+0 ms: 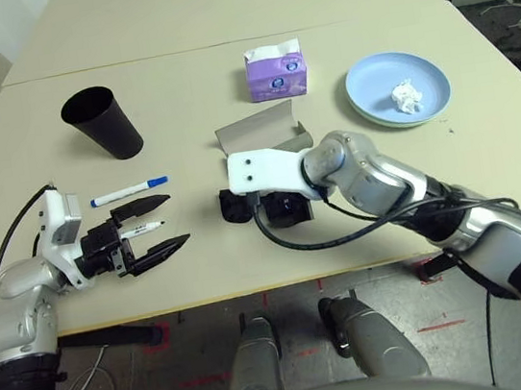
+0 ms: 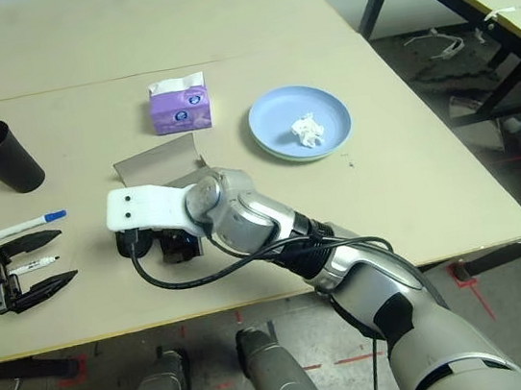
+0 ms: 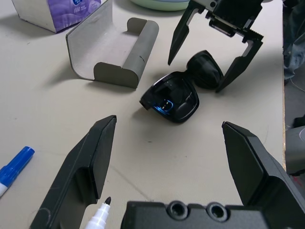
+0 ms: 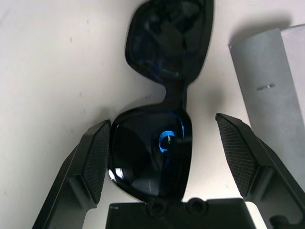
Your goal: Organize and tidy the items on the table.
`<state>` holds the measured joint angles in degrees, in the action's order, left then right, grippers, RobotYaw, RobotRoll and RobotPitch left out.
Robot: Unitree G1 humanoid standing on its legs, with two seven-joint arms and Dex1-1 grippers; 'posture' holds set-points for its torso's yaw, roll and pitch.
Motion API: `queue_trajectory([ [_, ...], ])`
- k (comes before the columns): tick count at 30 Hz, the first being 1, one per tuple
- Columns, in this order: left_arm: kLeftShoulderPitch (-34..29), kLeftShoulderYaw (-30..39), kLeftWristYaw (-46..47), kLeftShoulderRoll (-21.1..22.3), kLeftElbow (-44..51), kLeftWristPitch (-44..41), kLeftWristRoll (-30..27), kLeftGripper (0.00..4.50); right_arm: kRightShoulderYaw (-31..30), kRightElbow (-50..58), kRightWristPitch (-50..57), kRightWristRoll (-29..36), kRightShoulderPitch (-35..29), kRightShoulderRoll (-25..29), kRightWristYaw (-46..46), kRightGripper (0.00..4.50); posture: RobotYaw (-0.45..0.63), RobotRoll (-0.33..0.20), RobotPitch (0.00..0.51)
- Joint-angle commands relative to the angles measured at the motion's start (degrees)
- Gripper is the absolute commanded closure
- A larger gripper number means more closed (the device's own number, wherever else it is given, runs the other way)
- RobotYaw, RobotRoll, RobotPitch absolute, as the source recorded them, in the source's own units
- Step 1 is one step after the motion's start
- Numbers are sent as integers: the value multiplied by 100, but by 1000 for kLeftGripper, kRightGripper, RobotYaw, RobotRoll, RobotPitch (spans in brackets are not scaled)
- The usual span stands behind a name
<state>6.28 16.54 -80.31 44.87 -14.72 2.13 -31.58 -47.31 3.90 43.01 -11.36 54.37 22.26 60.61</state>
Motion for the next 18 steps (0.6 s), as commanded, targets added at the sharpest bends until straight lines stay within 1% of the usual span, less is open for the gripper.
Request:
queue_trajectory([
  [1,-41,-7,7,-26,-8,43,61,0,-148,-42,-212,-184,-39,62,87,45,-103,0,195],
  [7,-54,-30,9,-49,35,31,58,0,-97,-165,-478,-394,-68,119,57,45,-109,0,196],
  [11,-59,-48,4,-63,61,10,54,0,-86,-377,-826,-715,-34,198,-92,45,-116,0,198],
  [18,-7,-87,-36,-65,19,2,73,0,-15,-473,-1307,-972,-54,315,14,45,-123,0,196],
])
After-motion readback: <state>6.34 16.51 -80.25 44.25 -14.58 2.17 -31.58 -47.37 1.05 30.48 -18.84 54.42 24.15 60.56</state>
